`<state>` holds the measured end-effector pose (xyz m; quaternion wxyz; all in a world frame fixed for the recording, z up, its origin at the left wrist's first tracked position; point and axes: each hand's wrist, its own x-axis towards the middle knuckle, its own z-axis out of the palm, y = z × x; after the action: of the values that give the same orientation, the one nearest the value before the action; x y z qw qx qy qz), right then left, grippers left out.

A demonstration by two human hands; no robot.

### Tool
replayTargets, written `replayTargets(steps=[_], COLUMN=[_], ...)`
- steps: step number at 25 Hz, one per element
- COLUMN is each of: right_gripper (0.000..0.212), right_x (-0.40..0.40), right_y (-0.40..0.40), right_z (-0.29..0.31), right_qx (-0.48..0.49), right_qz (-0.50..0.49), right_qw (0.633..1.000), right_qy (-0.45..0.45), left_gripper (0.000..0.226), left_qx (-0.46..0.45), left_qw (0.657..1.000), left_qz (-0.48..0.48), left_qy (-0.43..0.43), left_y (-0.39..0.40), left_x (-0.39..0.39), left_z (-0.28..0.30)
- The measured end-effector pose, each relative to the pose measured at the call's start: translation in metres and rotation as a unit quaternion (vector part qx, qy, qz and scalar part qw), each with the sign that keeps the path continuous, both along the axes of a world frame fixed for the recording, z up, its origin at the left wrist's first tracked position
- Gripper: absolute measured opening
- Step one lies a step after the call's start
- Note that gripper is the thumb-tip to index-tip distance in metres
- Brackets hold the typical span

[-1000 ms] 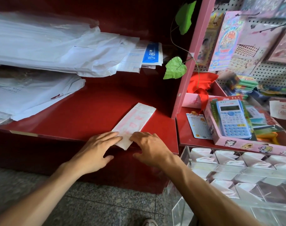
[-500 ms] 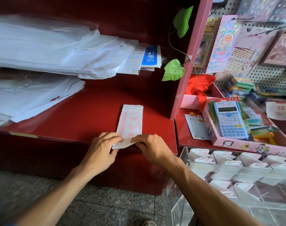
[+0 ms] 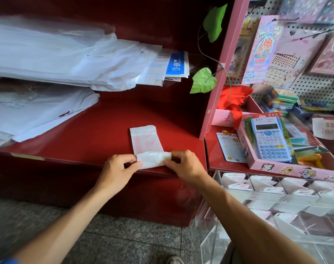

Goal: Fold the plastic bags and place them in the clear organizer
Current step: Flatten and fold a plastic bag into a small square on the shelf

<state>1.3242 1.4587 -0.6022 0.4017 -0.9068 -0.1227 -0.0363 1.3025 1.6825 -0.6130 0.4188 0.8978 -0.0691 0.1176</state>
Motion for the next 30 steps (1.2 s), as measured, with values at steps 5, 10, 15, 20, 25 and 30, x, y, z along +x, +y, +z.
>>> replayTargets(steps=[5, 10, 15, 20, 25, 30], right_gripper=[0.031, 0.042, 0.046, 0.047, 0.040, 0.043], right_x=[0.007, 0.010, 0.008, 0.005, 0.002, 0.003], right_y=[0.008, 0.014, 0.022, 0.026, 0.032, 0.030], right_z=[-0.002, -0.001, -0.003, 0.000, 0.003, 0.005], right_qx=[-0.009, -0.036, -0.094, -0.173, -0.232, -0.241], right_qz=[-0.042, -0.064, -0.088, -0.100, -0.098, -0.105], right_qw=[0.998, 0.996, 0.991, 0.980, 0.968, 0.965], right_qy=[0.034, 0.041, 0.027, 0.016, 0.004, 0.015], left_gripper=[0.016, 0.016, 0.016, 0.019, 0.021, 0.019], left_qx=[-0.025, 0.049, 0.074, 0.117, 0.145, 0.138], left_qw=[0.994, 0.982, 0.979, 0.976, 0.973, 0.972], left_qz=[0.094, 0.177, 0.188, 0.180, 0.178, 0.185], left_qy=[0.047, 0.042, 0.039, 0.031, 0.022, 0.037], left_y=[-0.011, -0.021, -0.020, -0.022, -0.023, -0.024], left_x=[0.002, 0.001, 0.002, 0.004, 0.006, 0.005], left_z=[0.003, 0.006, 0.005, 0.004, 0.004, 0.001])
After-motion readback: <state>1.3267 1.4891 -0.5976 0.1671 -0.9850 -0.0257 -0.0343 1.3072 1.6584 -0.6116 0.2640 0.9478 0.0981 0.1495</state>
